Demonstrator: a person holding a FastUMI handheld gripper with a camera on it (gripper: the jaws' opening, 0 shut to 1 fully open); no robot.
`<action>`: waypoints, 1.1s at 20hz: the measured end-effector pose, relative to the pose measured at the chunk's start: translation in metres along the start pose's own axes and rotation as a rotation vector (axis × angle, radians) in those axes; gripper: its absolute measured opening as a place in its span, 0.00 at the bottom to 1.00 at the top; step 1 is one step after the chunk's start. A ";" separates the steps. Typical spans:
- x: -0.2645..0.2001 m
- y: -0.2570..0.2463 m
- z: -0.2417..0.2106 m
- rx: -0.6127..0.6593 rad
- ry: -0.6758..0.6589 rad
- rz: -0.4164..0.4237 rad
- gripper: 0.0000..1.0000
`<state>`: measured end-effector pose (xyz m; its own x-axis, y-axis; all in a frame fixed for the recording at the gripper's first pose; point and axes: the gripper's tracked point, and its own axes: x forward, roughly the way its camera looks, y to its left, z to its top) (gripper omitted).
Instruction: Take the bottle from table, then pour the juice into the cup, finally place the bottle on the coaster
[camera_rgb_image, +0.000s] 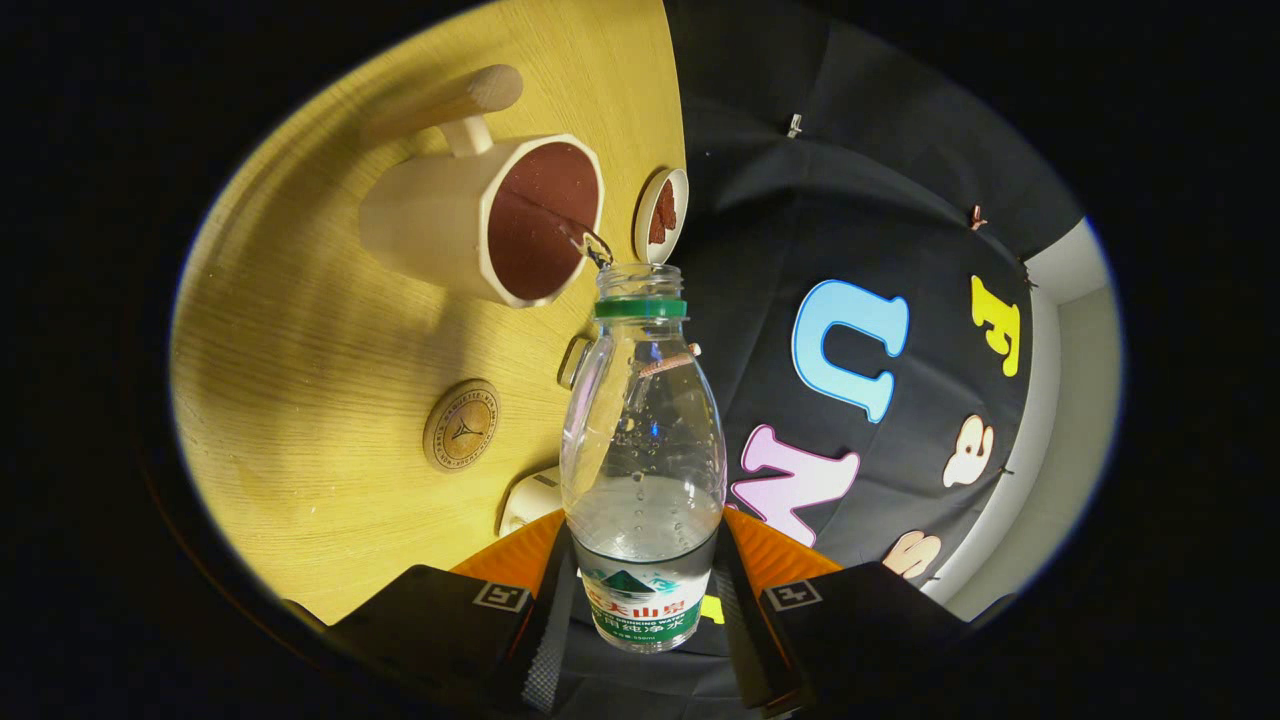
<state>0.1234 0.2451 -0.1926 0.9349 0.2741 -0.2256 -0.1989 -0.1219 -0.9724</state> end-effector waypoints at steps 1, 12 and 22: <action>0.000 0.000 -0.001 -0.006 -0.001 -0.002 0.70; -0.003 -0.016 -0.005 -0.081 -0.023 -0.048 0.70; -0.002 -0.026 0.006 -0.187 -0.062 -0.099 0.69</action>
<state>0.1247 0.2531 -0.1667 0.9262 0.3509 -0.1379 -0.0431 -0.2648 -0.9633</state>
